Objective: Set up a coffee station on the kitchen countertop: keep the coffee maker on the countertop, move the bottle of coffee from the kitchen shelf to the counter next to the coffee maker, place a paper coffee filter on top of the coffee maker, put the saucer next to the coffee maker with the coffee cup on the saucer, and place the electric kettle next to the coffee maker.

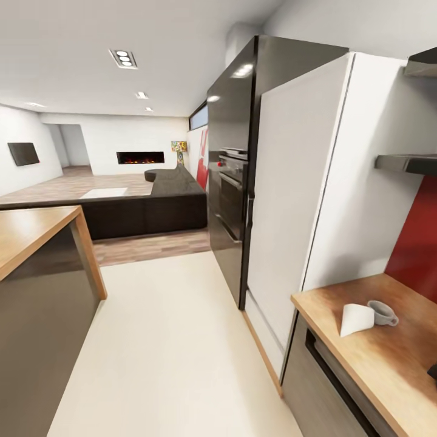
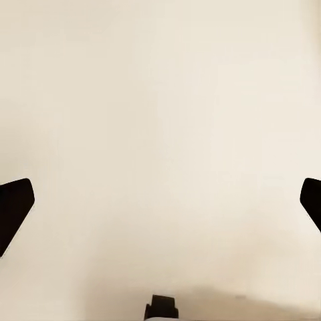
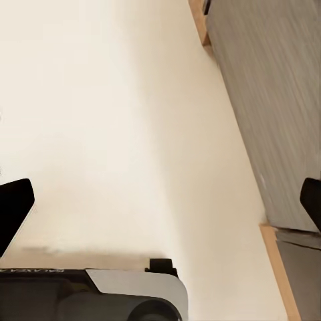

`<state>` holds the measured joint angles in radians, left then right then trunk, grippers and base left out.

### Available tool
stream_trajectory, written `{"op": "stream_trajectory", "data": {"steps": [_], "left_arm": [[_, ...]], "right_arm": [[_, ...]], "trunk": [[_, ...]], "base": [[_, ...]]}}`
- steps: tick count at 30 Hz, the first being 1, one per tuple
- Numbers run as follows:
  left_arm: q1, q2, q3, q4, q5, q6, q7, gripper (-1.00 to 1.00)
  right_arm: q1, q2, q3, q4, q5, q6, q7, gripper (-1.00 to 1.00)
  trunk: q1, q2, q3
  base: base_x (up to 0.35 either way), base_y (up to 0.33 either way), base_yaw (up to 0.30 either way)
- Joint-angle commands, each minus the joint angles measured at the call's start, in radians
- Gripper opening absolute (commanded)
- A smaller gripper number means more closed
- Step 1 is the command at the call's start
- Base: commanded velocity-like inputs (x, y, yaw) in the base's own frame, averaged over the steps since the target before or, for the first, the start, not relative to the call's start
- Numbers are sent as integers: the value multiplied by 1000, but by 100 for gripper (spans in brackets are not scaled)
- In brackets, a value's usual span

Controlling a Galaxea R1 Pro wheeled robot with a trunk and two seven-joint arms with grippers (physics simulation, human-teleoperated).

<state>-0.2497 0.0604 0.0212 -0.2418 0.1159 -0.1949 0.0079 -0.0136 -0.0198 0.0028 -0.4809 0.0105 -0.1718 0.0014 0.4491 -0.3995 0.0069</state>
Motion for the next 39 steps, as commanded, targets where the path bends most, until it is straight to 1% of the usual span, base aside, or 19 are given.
{"op": "stream_trajectory", "data": {"steps": [1, 18, 31, 39], "left_arm": [[0, 0, -1, 1, 9, -3, 0, 100], [0, 1, -1, 1, 10, -3, 0, 100], [0, 1, -1, 1, 10, -3, 0, 100], [0, 0, -1, 1, 10, -3, 0, 100]], "right_arm": [[0, 0, 0, 1, 1, -3, 0, 100], [0, 0, 0, 1, 0, -3, 0, 100], [0, 0, -1, 1, 0, -3, 0, 100], [0, 0, -1, 1, 0, -2, 2, 100]], "trunk": [[1, 0, 0], [1, 0, 0], [1, 0, 0], [1, 0, 0]], "base": [[336, 117, 0], [336, 132, -4], [312, 165, -228], [136, 296, -262]]}}
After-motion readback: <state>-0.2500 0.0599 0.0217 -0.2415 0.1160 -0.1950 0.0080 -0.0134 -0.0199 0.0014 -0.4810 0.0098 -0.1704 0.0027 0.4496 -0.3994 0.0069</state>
